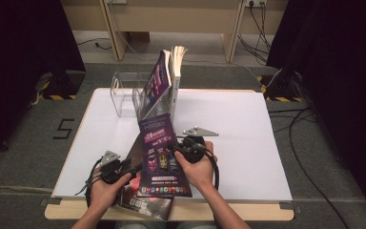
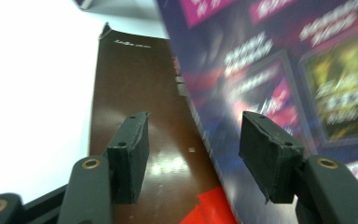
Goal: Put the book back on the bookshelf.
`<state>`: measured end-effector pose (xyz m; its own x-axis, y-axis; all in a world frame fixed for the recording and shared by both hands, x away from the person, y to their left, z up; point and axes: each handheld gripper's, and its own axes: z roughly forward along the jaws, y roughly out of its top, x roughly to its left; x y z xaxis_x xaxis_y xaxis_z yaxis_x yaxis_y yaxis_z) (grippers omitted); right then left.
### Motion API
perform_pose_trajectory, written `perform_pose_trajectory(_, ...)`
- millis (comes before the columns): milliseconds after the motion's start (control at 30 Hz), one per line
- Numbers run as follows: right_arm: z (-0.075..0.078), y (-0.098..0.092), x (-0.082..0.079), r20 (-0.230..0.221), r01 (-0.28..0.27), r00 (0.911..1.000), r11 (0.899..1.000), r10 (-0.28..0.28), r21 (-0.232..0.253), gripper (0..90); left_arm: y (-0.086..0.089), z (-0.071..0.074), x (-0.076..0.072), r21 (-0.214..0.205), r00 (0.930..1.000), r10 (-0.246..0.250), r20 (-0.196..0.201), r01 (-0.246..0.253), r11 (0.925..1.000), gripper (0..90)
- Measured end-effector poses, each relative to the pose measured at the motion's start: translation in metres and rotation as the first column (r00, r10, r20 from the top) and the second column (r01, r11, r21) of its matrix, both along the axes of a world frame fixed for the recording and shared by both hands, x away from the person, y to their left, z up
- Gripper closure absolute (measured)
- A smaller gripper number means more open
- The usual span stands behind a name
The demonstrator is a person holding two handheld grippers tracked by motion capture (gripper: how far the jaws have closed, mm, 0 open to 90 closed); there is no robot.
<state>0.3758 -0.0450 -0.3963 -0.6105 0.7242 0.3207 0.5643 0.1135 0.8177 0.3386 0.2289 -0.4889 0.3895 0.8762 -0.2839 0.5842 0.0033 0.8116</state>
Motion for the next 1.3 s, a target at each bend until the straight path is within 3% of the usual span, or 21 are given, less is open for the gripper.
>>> perform_pose_trajectory(200,0.019,0.005,0.004,0.065,0.009,0.9978,1.000,-0.010,0.023,84.3,0.003,0.001,0.000,0.022,0.9990,0.021,0.039,-0.022,0.9995,45.9)
perform_pose_trajectory(367,0.034,0.010,0.008,0.114,0.015,0.9933,0.999,-0.020,0.048,84.3,0.004,0.000,-0.001,0.044,0.9983,0.039,0.043,-0.041,0.9982,48.4)
perform_pose_trajectory(667,0.057,0.021,0.019,0.213,0.059,0.9741,0.995,-0.075,0.081,84.3,0.005,-0.001,0.000,0.041,0.9983,0.042,0.040,-0.044,0.9982,48.7)
perform_pose_trajectory(967,0.072,0.033,0.035,0.246,0.082,0.9626,0.987,-0.114,0.135,84.4,0.006,-0.002,0.000,0.038,0.9979,0.046,0.044,-0.048,0.9981,48.9)
perform_pose_trajectory(1300,0.090,0.043,0.055,0.287,0.122,0.9420,0.974,-0.174,0.189,84.3,0.007,-0.002,0.000,0.038,0.9978,0.049,0.046,-0.050,0.9980,48.9)
